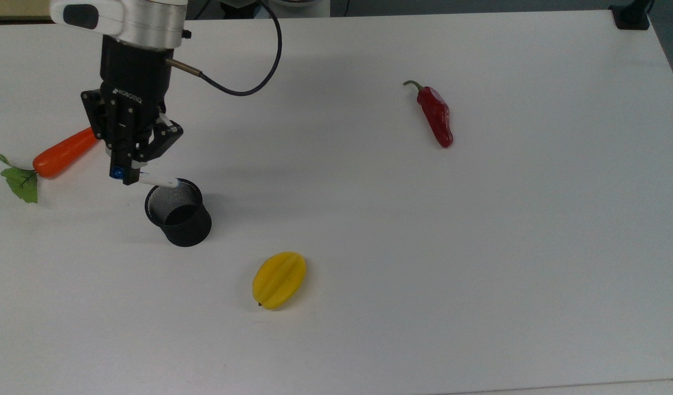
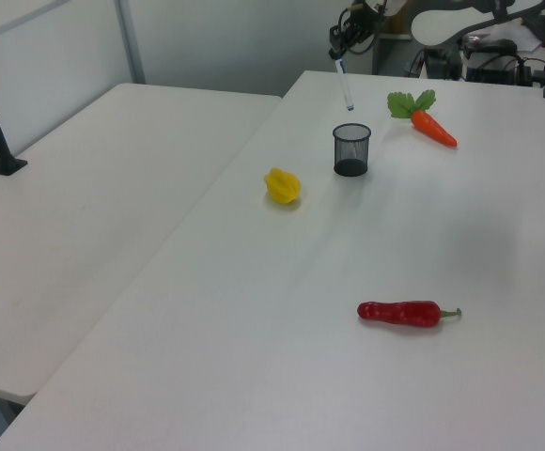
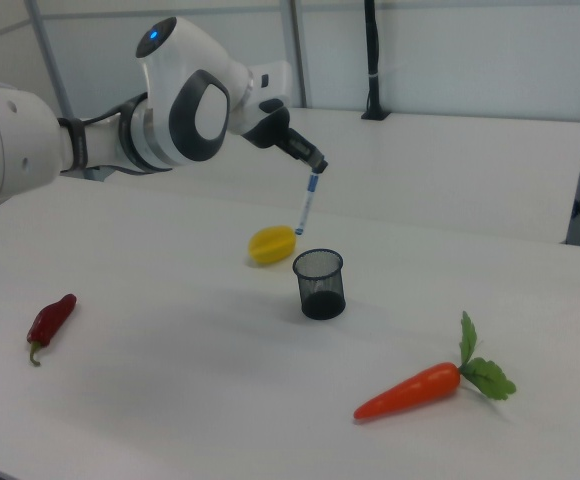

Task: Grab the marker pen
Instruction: 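Lift the marker up out of the pen cup, then carry the marker away from the cup and lower it to the table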

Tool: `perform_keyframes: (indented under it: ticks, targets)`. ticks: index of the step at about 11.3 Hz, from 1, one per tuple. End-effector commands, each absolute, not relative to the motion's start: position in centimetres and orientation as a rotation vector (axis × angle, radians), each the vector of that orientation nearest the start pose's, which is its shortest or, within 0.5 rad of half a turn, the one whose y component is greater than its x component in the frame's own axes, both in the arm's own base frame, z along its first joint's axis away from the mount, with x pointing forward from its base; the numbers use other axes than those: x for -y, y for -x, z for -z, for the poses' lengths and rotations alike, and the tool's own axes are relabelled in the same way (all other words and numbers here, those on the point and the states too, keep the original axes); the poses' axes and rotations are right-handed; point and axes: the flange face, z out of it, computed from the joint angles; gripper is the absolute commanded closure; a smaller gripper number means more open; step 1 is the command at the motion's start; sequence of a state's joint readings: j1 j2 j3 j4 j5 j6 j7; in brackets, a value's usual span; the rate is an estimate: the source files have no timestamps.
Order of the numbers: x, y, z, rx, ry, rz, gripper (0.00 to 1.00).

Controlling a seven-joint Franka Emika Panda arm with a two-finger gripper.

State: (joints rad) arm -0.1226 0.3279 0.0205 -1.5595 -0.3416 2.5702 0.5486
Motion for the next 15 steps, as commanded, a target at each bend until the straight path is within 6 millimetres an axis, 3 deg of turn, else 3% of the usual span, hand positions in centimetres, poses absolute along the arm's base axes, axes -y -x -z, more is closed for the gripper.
perform_keyframes:
  ticks: [1,4,8,15]
  targets:
    - [0.3,-69.0,-53.1,-0.521,3.079,0.991,0.94]
    - [-5.7,-68.0,-51.0,-0.428,3.166,0.789,0.94]
    - [-11.3,-65.9,-46.7,-0.258,3.263,0.477,0.94]
    - [-15.1,-64.4,-40.0,-0.074,3.284,0.119,0.93]
